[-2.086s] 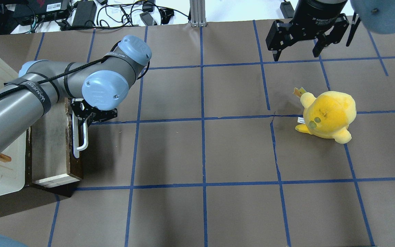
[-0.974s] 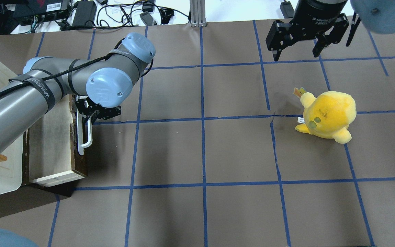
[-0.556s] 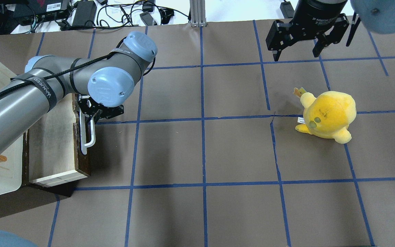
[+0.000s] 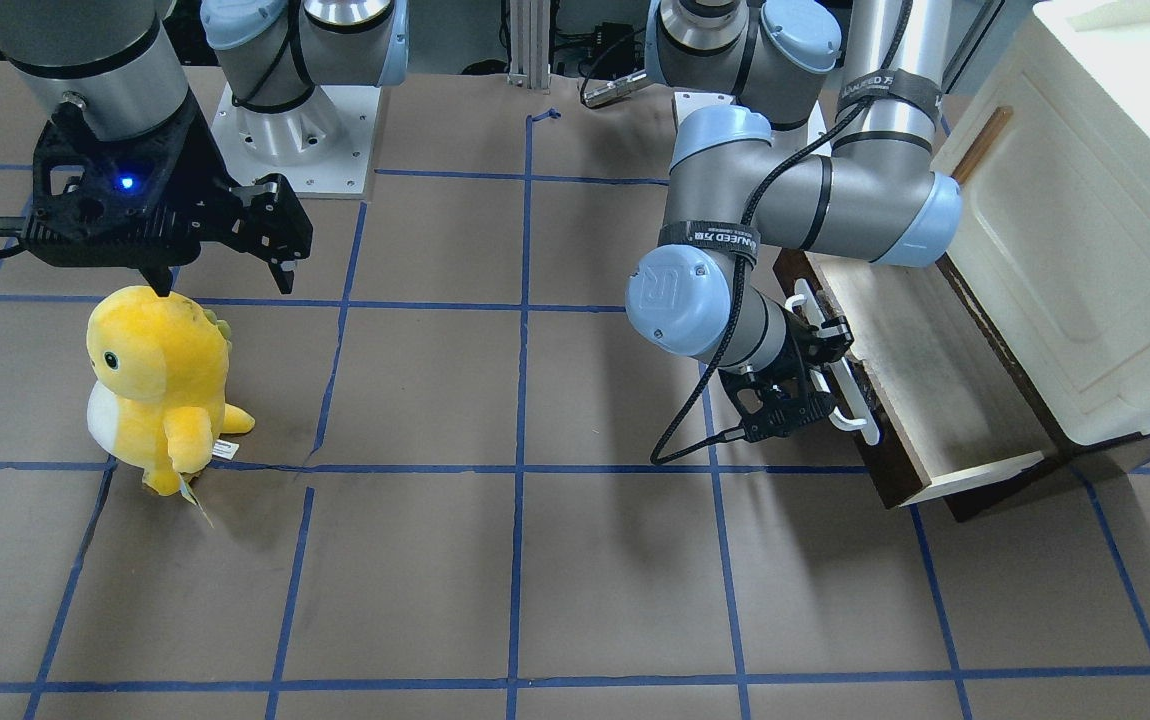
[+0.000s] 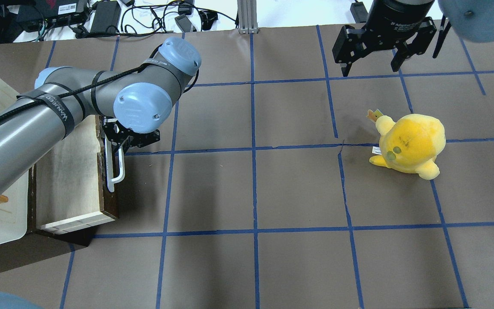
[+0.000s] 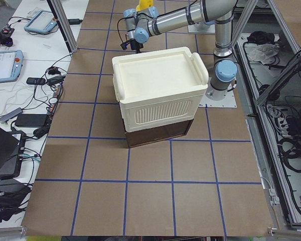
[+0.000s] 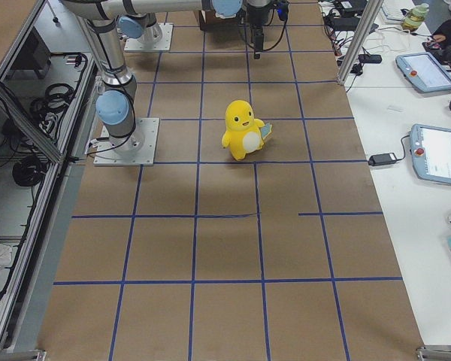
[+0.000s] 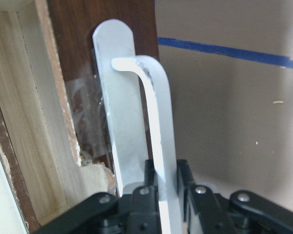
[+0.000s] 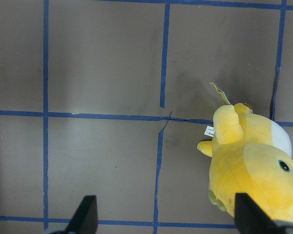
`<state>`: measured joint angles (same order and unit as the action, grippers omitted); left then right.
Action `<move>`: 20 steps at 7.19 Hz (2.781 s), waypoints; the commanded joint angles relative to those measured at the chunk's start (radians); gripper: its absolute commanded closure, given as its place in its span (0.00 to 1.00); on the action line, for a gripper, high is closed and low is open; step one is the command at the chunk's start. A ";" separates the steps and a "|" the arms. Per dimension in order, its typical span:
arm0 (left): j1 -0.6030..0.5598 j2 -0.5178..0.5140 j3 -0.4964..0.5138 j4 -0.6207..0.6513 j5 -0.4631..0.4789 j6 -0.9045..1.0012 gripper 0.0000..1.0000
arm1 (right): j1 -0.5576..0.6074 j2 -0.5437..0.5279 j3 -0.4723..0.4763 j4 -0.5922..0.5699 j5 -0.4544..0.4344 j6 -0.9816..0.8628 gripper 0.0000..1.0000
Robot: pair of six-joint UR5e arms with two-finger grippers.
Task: Pull drawer sideways
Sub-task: 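Pull the handle with the left gripper, sliding the drawer out, then open the left gripper and lift it off the handle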
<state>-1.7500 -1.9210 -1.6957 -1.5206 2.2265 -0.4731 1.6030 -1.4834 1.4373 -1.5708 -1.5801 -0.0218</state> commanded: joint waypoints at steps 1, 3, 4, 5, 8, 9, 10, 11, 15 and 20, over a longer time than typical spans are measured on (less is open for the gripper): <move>-0.011 -0.007 0.001 0.000 -0.002 -0.018 0.98 | 0.000 0.000 0.000 0.000 0.000 0.000 0.00; -0.020 -0.009 0.016 0.000 -0.020 -0.021 0.97 | 0.000 0.000 0.000 0.000 -0.001 0.000 0.00; -0.022 -0.010 0.022 0.000 -0.037 -0.021 0.97 | 0.000 0.000 0.000 0.000 -0.001 0.000 0.00; -0.023 -0.010 0.022 0.000 -0.039 -0.021 0.97 | 0.000 0.000 0.000 0.000 0.000 0.000 0.00; -0.025 -0.007 0.022 0.000 -0.041 -0.019 0.51 | 0.000 0.000 0.000 0.000 0.000 0.000 0.00; -0.025 -0.006 0.022 0.002 -0.039 -0.010 0.19 | 0.000 0.000 0.000 0.000 0.000 0.000 0.00; -0.025 0.002 0.025 0.002 -0.038 0.001 0.00 | 0.000 0.000 0.000 0.000 0.000 0.000 0.00; -0.025 0.010 0.025 0.003 -0.041 0.028 0.00 | 0.000 0.000 0.000 0.000 0.000 -0.001 0.00; -0.028 0.112 0.123 0.002 -0.244 0.079 0.00 | 0.000 0.000 0.000 0.000 0.000 0.000 0.00; -0.002 0.209 0.202 0.005 -0.547 0.300 0.00 | 0.000 0.000 0.000 0.000 0.000 -0.001 0.00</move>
<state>-1.7583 -1.7348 -1.4980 -1.5198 1.6995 -0.2710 1.6030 -1.4834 1.4373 -1.5708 -1.5804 -0.0218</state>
